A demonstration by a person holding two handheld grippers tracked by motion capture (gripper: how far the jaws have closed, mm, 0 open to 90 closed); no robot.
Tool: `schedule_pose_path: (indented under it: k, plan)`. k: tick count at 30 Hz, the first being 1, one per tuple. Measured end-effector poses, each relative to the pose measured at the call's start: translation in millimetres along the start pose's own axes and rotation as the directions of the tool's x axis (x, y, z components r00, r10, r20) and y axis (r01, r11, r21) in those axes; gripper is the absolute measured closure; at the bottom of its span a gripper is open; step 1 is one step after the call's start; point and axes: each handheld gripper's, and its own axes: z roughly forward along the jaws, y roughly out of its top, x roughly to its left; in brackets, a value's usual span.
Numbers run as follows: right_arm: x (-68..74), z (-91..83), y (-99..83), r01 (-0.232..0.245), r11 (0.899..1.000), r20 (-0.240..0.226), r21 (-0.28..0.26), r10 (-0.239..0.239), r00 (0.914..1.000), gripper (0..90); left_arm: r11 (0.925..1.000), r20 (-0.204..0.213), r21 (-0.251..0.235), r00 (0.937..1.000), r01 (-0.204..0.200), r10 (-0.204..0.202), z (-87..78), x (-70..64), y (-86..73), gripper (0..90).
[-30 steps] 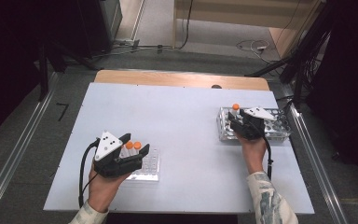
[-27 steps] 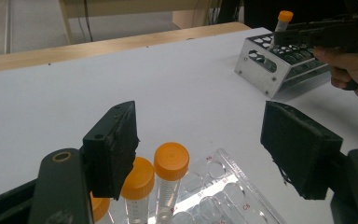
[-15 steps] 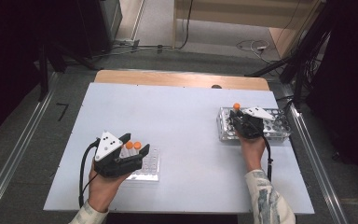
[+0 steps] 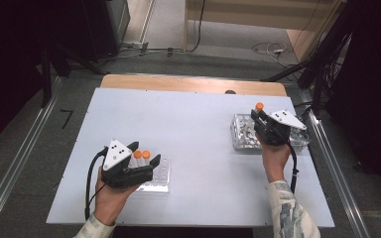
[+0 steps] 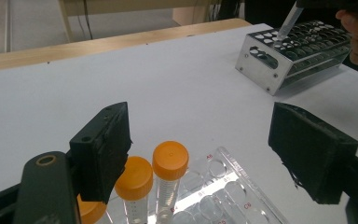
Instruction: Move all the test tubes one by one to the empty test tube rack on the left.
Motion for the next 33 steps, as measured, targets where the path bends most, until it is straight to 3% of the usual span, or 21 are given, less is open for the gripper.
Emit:
schedule_pose_path:
  k: [7,16,23,33]
  plan:
    - [4.6,-13.0,7.5,0.010,0.999,-0.026,-0.033,-0.011,0.9996,72.0,1.0000,0.005,-0.004,1.0000,0.001,-0.001,-0.3,-0.4,0.0,21.5]
    - [30.9,-22.2,4.3,0.056,0.998,-0.116,-0.011,-0.057,0.9916,72.0,1.0000,0.012,-0.002,0.9999,-0.003,0.003,-0.6,-2.4,-0.3,21.7]
    - [49.4,-31.7,2.2,0.051,0.999,-0.209,0.000,-0.050,0.9766,72.1,1.0000,0.017,-0.002,0.9998,-0.009,0.009,-1.0,-4.4,-0.4,22.1]
    - [85.0,-38.5,-8.5,0.123,0.992,-0.310,0.027,-0.109,0.9445,72.1,0.9999,0.023,-0.001,0.9996,-0.016,0.016,-0.7,-6.5,-0.8,22.0]
